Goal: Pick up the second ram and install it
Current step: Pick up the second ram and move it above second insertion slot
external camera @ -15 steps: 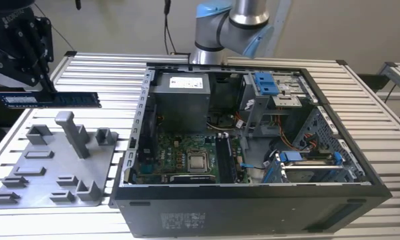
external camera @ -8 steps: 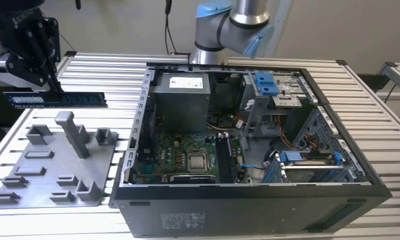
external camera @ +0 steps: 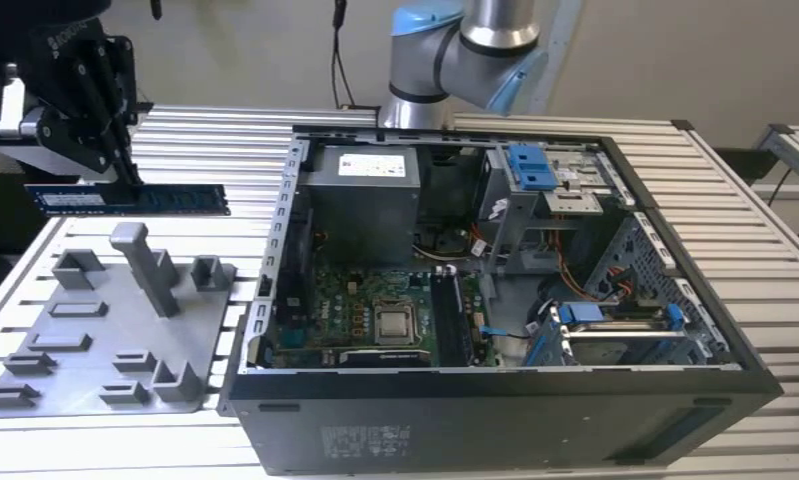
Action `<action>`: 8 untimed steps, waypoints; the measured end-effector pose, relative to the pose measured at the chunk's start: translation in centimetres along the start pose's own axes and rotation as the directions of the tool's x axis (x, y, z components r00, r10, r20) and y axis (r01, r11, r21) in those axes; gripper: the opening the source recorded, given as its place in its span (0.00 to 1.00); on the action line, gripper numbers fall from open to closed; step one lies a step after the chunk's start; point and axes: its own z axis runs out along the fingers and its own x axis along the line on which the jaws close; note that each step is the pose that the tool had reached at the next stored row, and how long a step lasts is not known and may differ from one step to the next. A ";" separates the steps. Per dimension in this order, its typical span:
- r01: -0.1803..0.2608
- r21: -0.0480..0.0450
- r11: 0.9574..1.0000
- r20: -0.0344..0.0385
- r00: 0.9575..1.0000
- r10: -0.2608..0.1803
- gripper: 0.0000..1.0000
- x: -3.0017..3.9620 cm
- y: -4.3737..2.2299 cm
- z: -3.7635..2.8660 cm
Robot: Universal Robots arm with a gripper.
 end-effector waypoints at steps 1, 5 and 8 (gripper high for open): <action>0.000 0.000 1.000 0.000 1.000 0.000 0.14 0.00 -0.14 0.00; 0.000 0.000 1.000 0.000 1.000 0.000 0.14 0.02 -0.73 0.00; 0.000 0.000 1.000 0.000 1.000 0.000 0.14 0.03 -1.18 0.00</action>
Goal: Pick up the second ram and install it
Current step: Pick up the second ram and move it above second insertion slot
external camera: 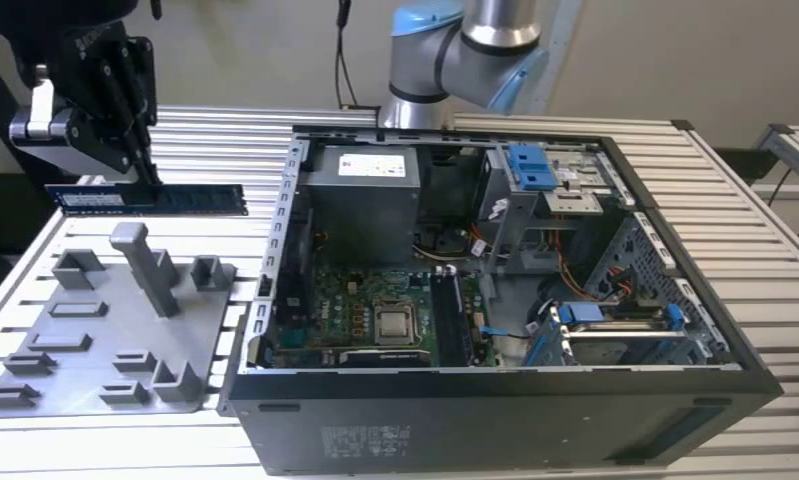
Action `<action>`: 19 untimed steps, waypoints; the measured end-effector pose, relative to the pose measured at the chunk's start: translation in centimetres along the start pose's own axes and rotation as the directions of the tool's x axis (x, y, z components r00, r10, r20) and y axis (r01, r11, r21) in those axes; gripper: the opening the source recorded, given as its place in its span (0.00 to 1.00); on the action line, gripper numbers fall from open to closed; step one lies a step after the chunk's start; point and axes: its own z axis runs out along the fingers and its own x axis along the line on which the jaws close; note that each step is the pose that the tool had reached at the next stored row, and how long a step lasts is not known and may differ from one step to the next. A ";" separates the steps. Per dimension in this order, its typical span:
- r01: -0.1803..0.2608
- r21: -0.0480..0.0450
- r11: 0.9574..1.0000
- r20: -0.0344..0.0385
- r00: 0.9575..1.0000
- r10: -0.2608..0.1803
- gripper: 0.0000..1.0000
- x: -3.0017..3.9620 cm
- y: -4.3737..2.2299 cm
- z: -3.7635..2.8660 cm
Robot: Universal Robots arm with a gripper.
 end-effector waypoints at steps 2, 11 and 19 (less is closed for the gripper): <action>0.000 0.000 1.000 0.000 1.000 0.000 0.14 0.01 -0.33 0.00; 0.000 0.000 1.000 0.000 1.000 0.000 0.14 0.05 -2.03 0.00; 0.000 0.000 1.000 0.000 1.000 0.000 0.14 0.09 -3.64 0.00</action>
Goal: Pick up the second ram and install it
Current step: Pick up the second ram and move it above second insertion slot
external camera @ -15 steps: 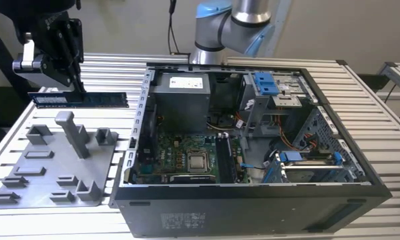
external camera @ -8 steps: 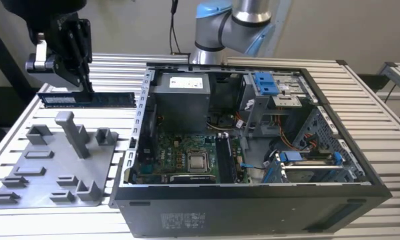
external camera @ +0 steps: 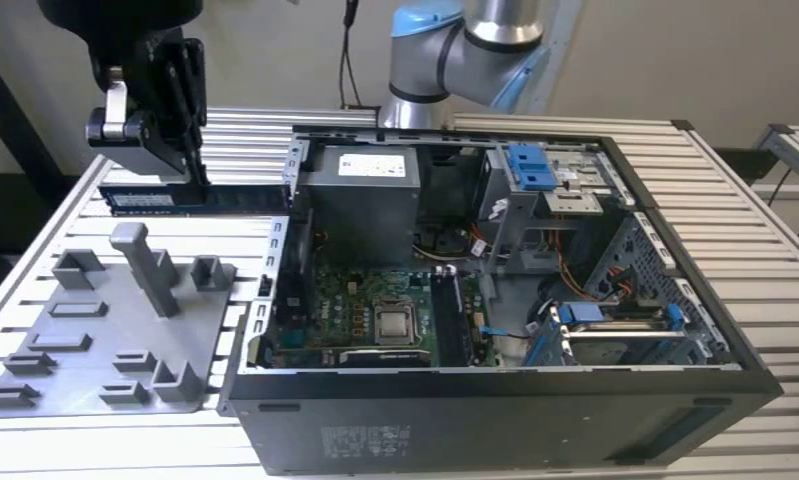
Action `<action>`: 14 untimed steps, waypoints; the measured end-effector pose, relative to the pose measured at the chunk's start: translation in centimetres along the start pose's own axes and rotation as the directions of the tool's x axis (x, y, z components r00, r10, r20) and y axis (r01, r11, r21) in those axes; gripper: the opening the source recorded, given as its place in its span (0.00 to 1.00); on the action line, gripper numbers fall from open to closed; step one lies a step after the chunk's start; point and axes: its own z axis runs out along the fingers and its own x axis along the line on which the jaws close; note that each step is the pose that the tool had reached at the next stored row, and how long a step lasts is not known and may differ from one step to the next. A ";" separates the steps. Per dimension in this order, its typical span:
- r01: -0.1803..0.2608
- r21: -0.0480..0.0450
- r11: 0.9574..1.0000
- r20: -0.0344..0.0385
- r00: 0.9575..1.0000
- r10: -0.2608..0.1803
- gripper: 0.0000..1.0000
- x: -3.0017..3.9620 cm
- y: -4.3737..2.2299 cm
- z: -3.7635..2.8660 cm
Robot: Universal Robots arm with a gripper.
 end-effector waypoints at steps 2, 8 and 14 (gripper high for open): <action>0.000 0.000 1.000 0.000 1.000 0.000 0.14 0.01 -0.34 0.00; 0.000 0.000 1.000 0.000 1.000 0.000 0.14 0.04 -1.69 0.00; 0.000 0.000 1.000 0.000 1.000 0.000 0.14 0.05 -3.16 -0.01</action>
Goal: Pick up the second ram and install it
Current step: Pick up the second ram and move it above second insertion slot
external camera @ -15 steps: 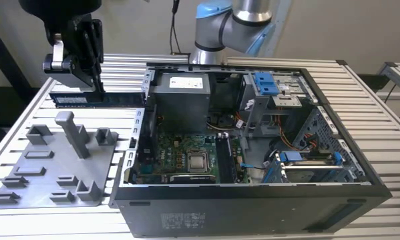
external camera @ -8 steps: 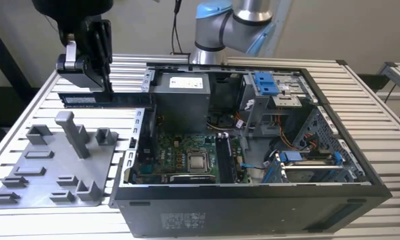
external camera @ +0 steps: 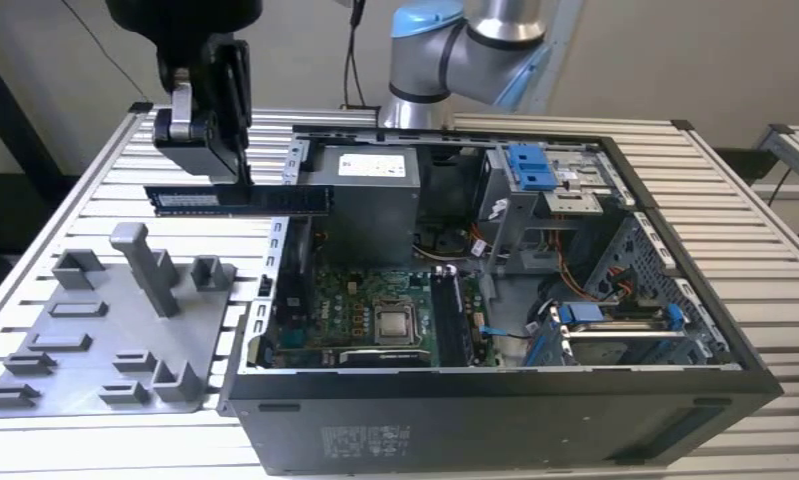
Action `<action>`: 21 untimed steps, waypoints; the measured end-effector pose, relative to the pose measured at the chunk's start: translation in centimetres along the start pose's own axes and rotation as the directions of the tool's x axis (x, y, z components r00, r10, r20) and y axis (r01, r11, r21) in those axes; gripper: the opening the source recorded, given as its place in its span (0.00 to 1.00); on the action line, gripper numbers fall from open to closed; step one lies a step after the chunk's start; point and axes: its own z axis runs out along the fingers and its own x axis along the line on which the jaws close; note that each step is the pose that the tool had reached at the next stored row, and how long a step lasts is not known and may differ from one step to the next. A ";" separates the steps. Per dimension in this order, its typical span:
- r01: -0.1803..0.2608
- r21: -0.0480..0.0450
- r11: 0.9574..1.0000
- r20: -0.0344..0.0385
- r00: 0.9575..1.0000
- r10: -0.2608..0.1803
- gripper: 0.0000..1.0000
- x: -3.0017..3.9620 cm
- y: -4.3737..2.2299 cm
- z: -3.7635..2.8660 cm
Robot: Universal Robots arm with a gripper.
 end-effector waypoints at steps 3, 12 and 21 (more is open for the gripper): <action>0.000 0.000 1.000 0.000 1.000 0.000 0.14 0.01 -0.69 0.01; 0.000 0.000 1.000 0.000 1.000 0.000 0.14 0.04 -2.16 0.00; 0.000 0.000 1.000 0.000 1.000 0.000 0.14 0.08 -3.67 0.00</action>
